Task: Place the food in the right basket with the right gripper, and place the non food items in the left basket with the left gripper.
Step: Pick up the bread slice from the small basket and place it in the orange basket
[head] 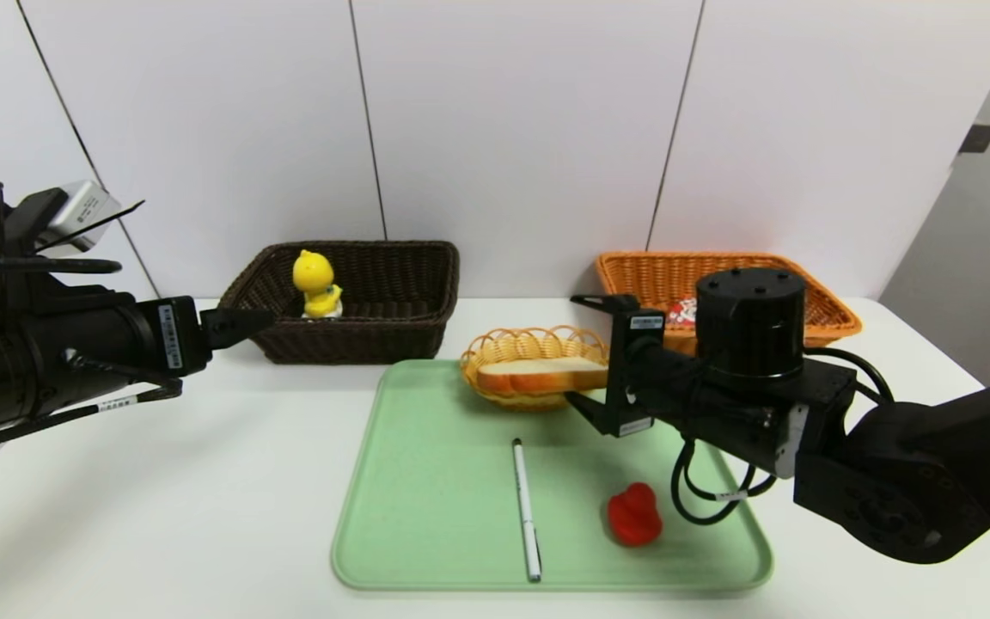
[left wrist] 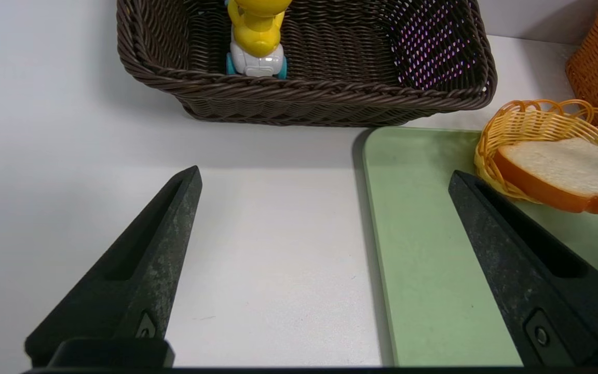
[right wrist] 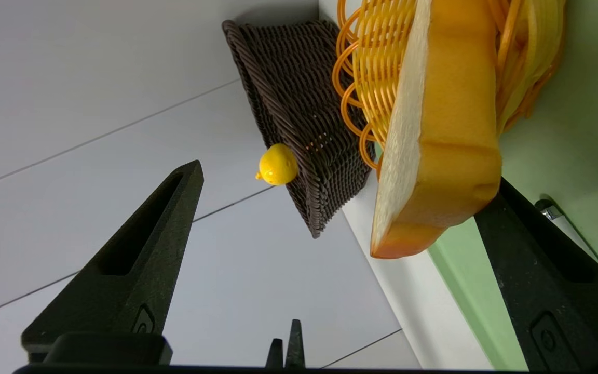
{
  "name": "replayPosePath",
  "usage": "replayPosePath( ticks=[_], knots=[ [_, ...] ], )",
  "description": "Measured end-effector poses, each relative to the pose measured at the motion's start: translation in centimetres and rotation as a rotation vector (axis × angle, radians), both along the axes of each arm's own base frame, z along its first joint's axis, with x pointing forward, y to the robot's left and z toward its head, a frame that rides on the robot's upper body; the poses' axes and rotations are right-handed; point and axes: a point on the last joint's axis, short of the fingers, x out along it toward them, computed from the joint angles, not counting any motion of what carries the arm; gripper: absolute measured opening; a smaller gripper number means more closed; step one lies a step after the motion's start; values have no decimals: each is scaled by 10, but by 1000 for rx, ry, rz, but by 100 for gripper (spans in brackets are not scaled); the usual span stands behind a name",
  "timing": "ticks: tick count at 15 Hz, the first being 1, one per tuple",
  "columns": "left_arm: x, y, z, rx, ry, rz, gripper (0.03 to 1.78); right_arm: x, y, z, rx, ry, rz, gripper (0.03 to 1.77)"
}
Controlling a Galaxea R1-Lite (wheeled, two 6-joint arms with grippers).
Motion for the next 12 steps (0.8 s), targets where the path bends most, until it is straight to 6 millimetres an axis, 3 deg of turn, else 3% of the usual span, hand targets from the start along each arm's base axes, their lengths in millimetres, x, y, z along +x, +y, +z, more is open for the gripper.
replayPosePath(
  ticks=[7,12],
  knots=[
    [2,0,-1,1,7,0,169,-4,-3,6,10,-11,2,171],
    [2,0,-2,2,8,1,169,2,-1,-1,-3,6,-4,171]
  ],
)
